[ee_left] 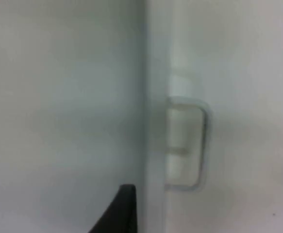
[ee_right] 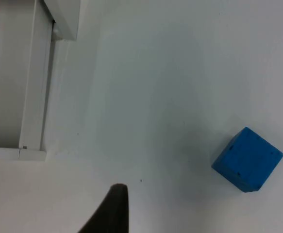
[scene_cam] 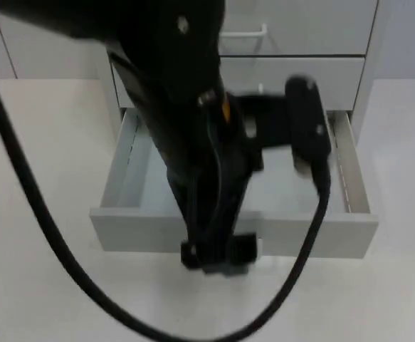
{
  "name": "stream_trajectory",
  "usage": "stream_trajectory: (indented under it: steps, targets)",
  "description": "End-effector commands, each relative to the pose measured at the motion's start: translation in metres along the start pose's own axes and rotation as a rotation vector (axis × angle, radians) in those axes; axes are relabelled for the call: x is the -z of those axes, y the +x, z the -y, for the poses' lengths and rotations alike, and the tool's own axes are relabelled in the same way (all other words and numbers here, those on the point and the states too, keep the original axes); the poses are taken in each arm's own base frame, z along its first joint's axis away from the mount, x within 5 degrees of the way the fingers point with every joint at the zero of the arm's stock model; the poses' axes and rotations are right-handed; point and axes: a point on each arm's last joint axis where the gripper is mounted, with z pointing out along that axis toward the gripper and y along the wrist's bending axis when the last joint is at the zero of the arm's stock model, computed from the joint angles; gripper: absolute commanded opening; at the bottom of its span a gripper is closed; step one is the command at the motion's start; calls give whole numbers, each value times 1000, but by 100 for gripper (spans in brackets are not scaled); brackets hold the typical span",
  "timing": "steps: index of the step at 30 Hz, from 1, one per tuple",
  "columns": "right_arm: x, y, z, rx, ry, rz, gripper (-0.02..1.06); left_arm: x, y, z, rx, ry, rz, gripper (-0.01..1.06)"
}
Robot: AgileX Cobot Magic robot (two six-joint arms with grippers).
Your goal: Open the drawer with the left hand, place the block into the drawer with the right hand, then close the drawer with the left hand.
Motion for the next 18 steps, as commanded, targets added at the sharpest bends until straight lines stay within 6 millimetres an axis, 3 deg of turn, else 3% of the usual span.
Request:
stream_trajectory:
  steps: [1, 3, 4, 5, 9, 10, 14, 18]
  targets:
    - [2, -2, 1, -1, 3, 16, 105, 22, 0, -5, 46, -51, 52, 102]
    - [2, -2, 1, -1, 3, 16, 105, 48, 2, -11, 103, -98, 113, 102]
    - [2, -2, 1, -1, 3, 16, 105, 48, 2, -11, 103, -98, 113, 102]
    - [2, -2, 1, -3, 1, 16, 105, 63, 5, -14, 149, -122, 144, 102]
    - [2, -2, 0, -4, 0, 16, 105, 110, 25, -30, 341, -190, 272, 102]
    - [2, -2, 0, -4, 0, 16, 105, 110, 25, -30, 341, -190, 272, 102]
    - [2, -2, -1, -19, -15, 17, 105, 154, 49, -37, 511, -185, 410, 102]
    - [2, -2, -1, -19, -15, 17, 105, 177, 62, -33, 588, -139, 487, 102]
